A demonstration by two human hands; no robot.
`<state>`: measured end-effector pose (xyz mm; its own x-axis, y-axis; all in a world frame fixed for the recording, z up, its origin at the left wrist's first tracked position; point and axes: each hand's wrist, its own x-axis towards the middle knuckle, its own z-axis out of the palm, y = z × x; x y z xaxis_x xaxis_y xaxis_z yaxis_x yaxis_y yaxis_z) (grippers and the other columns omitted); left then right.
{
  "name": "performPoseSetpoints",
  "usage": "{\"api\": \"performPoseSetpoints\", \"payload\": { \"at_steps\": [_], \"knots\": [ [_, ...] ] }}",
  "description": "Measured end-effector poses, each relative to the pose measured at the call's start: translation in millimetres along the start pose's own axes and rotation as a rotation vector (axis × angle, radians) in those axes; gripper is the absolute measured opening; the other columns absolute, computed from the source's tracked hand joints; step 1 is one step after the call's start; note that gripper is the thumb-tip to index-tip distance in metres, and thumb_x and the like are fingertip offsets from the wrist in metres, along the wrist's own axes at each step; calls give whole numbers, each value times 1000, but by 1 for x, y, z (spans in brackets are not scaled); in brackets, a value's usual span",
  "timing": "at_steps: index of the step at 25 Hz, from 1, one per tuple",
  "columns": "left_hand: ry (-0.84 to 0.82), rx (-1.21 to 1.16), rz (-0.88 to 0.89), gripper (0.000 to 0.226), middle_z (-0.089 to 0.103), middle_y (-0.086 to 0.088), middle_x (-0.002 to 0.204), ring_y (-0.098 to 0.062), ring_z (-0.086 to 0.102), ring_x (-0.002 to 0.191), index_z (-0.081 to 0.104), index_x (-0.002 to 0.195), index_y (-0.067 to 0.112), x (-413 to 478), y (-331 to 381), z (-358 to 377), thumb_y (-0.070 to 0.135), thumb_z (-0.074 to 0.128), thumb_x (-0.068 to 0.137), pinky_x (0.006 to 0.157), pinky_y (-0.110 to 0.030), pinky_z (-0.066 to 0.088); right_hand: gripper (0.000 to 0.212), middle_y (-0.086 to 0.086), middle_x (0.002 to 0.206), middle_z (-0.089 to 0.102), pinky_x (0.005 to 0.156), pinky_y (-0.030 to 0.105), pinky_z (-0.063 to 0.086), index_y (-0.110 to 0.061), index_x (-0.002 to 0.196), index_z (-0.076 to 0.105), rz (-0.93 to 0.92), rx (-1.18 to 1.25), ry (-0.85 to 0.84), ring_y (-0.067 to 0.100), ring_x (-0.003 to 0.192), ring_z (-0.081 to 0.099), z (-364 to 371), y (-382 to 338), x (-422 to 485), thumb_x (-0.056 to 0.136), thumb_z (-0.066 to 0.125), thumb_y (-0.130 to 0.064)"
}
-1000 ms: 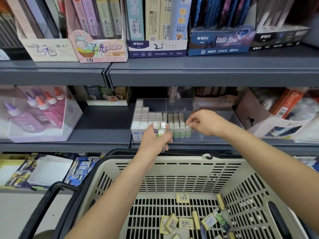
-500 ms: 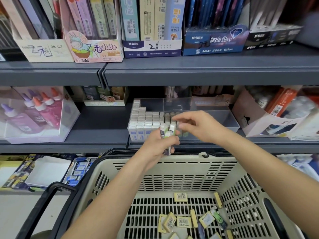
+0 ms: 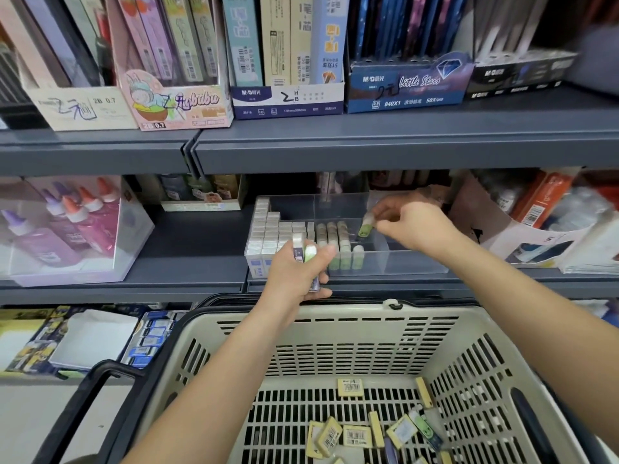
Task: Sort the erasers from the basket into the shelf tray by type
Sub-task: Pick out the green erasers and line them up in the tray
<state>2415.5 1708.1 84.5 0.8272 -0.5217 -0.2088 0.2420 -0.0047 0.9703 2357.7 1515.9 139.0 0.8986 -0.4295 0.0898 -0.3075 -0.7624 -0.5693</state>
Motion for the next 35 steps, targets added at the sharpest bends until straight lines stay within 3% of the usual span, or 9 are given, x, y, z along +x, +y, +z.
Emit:
{"api": "performPoseSetpoints", "payload": {
  "at_steps": [3,10,14,16,19,24,29,32,35],
  "knots": [
    [-5,-30,-36,11,57,-2,81,-10,58,65,52,91,17,2,-4,0,15,62,88,58,-24,52,3,-12,82,62,57,17,39,-30,87,62,-1,-103,-100,5,69,56,16,3,6,84,61,-28],
    [-78,-79,-74,9,58,-7,91,-13,62,73,53,97,9,3,-3,0,3,53,90,62,-25,54,27,-5,109,68,89,33,47,-22,105,67,-87,-339,-266,19,99,61,33,8,9,94,45,-31],
    [-164,-175,-121,11,68,-5,91,-15,70,80,58,97,14,-1,-4,0,5,55,92,64,-33,58,27,-1,106,70,97,39,40,-22,103,68,-176,-404,-111,22,101,61,29,4,1,93,44,-31],
    [-169,-165,-112,10,69,-6,92,-17,70,83,58,97,14,-1,-4,1,6,54,92,65,-30,58,24,-7,103,71,92,33,43,-28,104,69,-248,-225,-12,16,98,62,27,-4,-11,91,51,-36],
    [-205,-101,-80,11,68,-8,96,-17,68,88,59,96,13,-2,-3,8,5,53,92,71,-26,58,17,-11,86,69,70,19,40,-26,96,72,-244,-18,-110,2,74,58,28,-15,-26,86,60,-33],
    [-272,-28,-53,10,67,-6,97,-14,66,92,58,97,11,-3,-1,15,5,52,93,78,-26,57,3,-10,71,67,68,19,48,-26,79,66,-130,218,-217,-1,62,57,15,-17,-30,83,68,-25],
    [-194,86,28,11,66,3,103,-7,62,97,62,96,23,0,2,10,15,57,92,74,-20,55,7,-13,54,66,50,6,41,-23,74,67,-58,298,-187,-4,46,56,-2,-15,-20,79,72,-25],
    [-84,207,111,9,64,19,86,9,56,70,66,90,30,1,2,-2,23,60,89,60,-9,45,16,-14,55,65,57,15,49,-30,67,63,17,250,-7,2,53,59,-15,-7,0,77,72,-20],
    [-54,274,137,11,56,15,74,6,46,58,65,83,27,-1,-1,-6,35,59,88,58,-12,40,24,-21,66,63,54,12,43,-36,64,59,41,-30,-16,2,64,59,-8,-7,15,78,66,-18]
  ]
}}
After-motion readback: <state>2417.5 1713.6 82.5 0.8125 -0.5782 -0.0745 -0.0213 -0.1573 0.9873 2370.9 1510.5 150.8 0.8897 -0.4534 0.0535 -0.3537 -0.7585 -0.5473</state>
